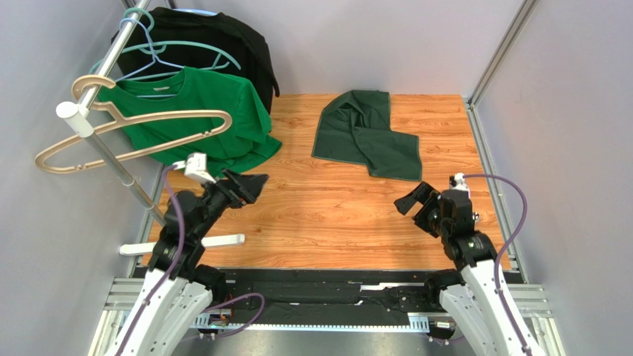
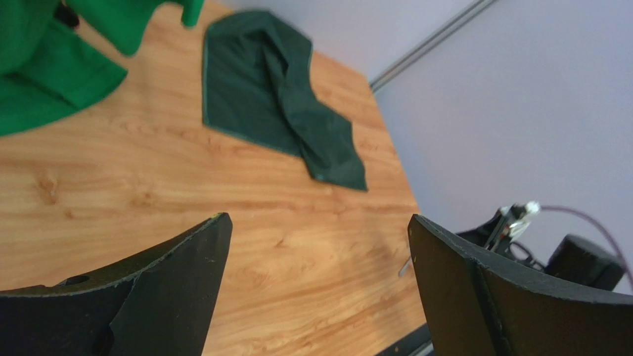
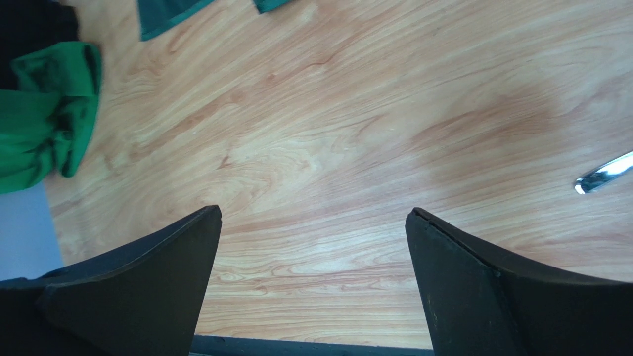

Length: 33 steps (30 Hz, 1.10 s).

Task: Fold the napkin into a case and place the utensils inside
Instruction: Pick up the crumpled napkin from the corner of the board.

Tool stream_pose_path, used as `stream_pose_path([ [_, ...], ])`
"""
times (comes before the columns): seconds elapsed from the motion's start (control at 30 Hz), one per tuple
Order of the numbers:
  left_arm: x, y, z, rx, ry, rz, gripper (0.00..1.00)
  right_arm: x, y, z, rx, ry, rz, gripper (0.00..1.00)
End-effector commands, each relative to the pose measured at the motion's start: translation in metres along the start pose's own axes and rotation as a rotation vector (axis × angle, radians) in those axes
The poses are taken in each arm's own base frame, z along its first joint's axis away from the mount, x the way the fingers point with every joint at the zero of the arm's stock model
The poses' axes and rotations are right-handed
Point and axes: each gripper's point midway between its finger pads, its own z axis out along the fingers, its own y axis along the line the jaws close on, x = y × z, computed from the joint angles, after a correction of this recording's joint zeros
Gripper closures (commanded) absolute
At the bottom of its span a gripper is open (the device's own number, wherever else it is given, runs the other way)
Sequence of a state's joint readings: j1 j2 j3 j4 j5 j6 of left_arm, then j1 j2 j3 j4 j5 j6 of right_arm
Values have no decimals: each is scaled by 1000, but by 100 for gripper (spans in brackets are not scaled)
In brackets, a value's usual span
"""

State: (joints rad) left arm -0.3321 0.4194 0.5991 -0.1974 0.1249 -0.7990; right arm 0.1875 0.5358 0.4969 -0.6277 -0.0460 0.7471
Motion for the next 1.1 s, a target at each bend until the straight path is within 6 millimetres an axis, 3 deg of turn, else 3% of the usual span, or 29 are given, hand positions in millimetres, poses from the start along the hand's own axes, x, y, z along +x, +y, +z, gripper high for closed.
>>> stream_pose_path([
  [0.0,27,12,31,-69,199,-15,4,-28,-4,10,144,5,-125,0],
  [0.03,34,24,36,-129,242,-7,8,-42,10,8,126,-2,-149,0],
  [0.07,30,25,44,-154,258,4,10,-40,6,22,174,51,-171,0],
  [0.1,48,46,54,-234,351,14,12,-46,12,27,175,60,-178,0],
  [0.13,51,54,61,-275,382,21,14,-58,26,31,152,55,-186,0],
  [0.17,58,62,75,-318,432,14,15,-59,19,48,198,98,-181,0],
  [0.23,63,68,90,-363,477,-22,21,-63,25,63,182,150,-165,0],
  [0.27,79,80,100,-405,531,-41,24,-80,29,66,179,127,-146,0],
  [0.33,81,83,118,-429,543,-45,28,-84,24,84,200,145,-132,0],
  [0.37,96,95,125,-472,588,-41,28,-92,22,89,206,137,-125,2],
  [0.43,96,98,141,-494,588,-5,29,-90,11,104,236,173,-129,9],
  [0.5,111,110,153,-527,629,7,29,-90,-2,115,269,202,-120,16],
  [0.63,119,107,184,-528,627,46,29,-92,-24,123,335,182,-95,21],
  [0.67,131,109,188,-543,651,54,29,-102,-37,124,349,160,-56,23],
  [0.73,132,108,203,-562,617,63,28,-106,-46,134,356,155,-33,26],
  [0.77,145,112,207,-576,638,60,28,-109,-51,137,369,158,-29,27],
  [0.83,147,111,223,-603,603,47,28,-115,-53,142,378,164,-36,31],
  [0.87,160,119,228,-630,617,46,28,-112,-58,147,390,183,-34,32],
  [0.93,157,122,243,-685,562,42,28,-115,-57,151,389,184,-35,33],
  [0.97,170,132,246,-719,578,40,28,-113,-60,154,396,195,-40,34],
  [1.03,167,133,261,-752,540,32,31,-115,-62,156,405,193,-50,37],
  [1.07,176,142,264,-780,549,43,31,-115,-64,156,411,193,-59,37],
])
